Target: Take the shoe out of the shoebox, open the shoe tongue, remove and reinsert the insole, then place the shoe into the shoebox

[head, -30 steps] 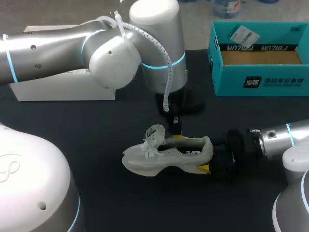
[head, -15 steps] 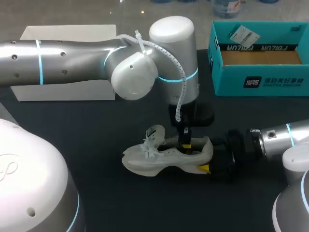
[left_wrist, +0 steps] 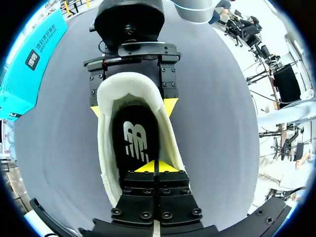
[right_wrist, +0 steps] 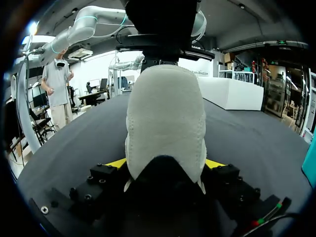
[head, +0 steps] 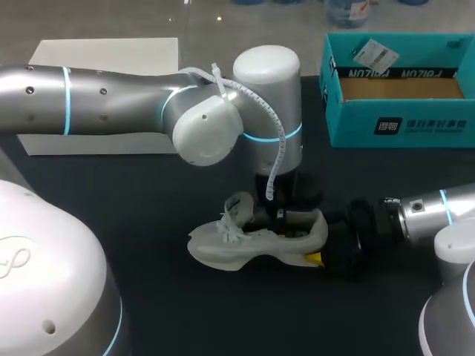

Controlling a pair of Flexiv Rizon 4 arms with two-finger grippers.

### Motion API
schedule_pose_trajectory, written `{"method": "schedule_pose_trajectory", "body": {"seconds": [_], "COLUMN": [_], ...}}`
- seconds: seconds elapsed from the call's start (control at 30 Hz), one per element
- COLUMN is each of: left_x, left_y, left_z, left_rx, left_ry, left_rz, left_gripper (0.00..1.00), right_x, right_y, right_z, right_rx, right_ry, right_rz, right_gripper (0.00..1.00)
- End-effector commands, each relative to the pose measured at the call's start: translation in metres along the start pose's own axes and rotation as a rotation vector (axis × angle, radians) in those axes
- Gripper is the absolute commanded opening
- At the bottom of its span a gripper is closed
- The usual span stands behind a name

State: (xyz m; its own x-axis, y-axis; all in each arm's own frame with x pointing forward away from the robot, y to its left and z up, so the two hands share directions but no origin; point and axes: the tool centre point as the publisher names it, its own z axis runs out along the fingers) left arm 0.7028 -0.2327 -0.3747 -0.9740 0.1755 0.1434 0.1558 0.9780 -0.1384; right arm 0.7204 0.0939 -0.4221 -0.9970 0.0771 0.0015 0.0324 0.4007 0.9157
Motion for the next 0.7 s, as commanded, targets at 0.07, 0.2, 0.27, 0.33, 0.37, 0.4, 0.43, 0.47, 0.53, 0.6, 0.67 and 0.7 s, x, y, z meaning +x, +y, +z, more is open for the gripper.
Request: {"method": "schedule_pose_trajectory", "body": {"seconds": [0.07, 0.2, 0.27, 0.33, 0.37, 0.4, 0.43, 0.47, 0.53, 0.6, 0.67, 0.7], "left_x": [0.004, 0.005, 0.005, 0.004, 0.004, 0.004, 0.004, 0.004, 0.001, -0.001, -0.005, -0.006], "left_y": [0.008, 0.007, 0.006, 0.005, 0.005, 0.005, 0.004, 0.004, 0.005, 0.005, 0.005, 0.006], "left_z": [0.013, 0.019, 0.023, 0.026, 0.027, 0.029, 0.030, 0.032, 0.037, 0.041, 0.046, 0.048], "left_rx": [0.016, 0.011, 0.005, 0.005, 0.008, 0.009, 0.010, 0.012, 0.012, 0.007, 0.015, 0.014], "left_ry": [-0.004, 0.004, 0.013, 0.023, 0.029, 0.030, 0.029, 0.029, 0.025, -0.004, -0.030, -0.059], "left_rz": [0.002, 0.014, 0.018, 0.024, 0.025, 0.025, 0.026, 0.028, 0.025, 0.021, 0.022, 0.021], "left_gripper": [0.00, 0.00, 0.11, 0.11, 0.13, 0.17, 0.27, 0.36, 0.38, 0.36, 0.33, 0.33], "right_x": [0.001, 0.001, 0.001, 0.001, 0.001, 0.001, 0.001, 0.001, 0.001, 0.001, 0.001, 0.001], "right_y": [0.001, 0.001, 0.001, 0.001, 0.001, 0.001, 0.001, 0.001, 0.001, 0.001, 0.001, 0.001], "right_z": [0.000, 0.000, 0.000, 0.000, 0.000, 0.000, 0.000, 0.000, 0.000, 0.000, 0.000, 0.000], "right_rx": [0.002, 0.002, 0.002, 0.002, 0.002, 0.002, 0.002, 0.002, 0.002, 0.002, 0.002, 0.002], "right_ry": [-0.002, -0.002, -0.002, -0.002, -0.002, -0.002, -0.002, -0.002, -0.002, -0.002, -0.002, -0.002], "right_rz": [0.000, 0.000, 0.000, 0.000, 0.000, 0.000, 0.000, 0.000, 0.000, 0.000, 0.000, 0.000], "right_gripper": [0.00, 0.00, 0.00, 0.00, 0.00, 0.00, 0.00, 0.00, 0.00, 0.00, 0.00, 0.00]}}
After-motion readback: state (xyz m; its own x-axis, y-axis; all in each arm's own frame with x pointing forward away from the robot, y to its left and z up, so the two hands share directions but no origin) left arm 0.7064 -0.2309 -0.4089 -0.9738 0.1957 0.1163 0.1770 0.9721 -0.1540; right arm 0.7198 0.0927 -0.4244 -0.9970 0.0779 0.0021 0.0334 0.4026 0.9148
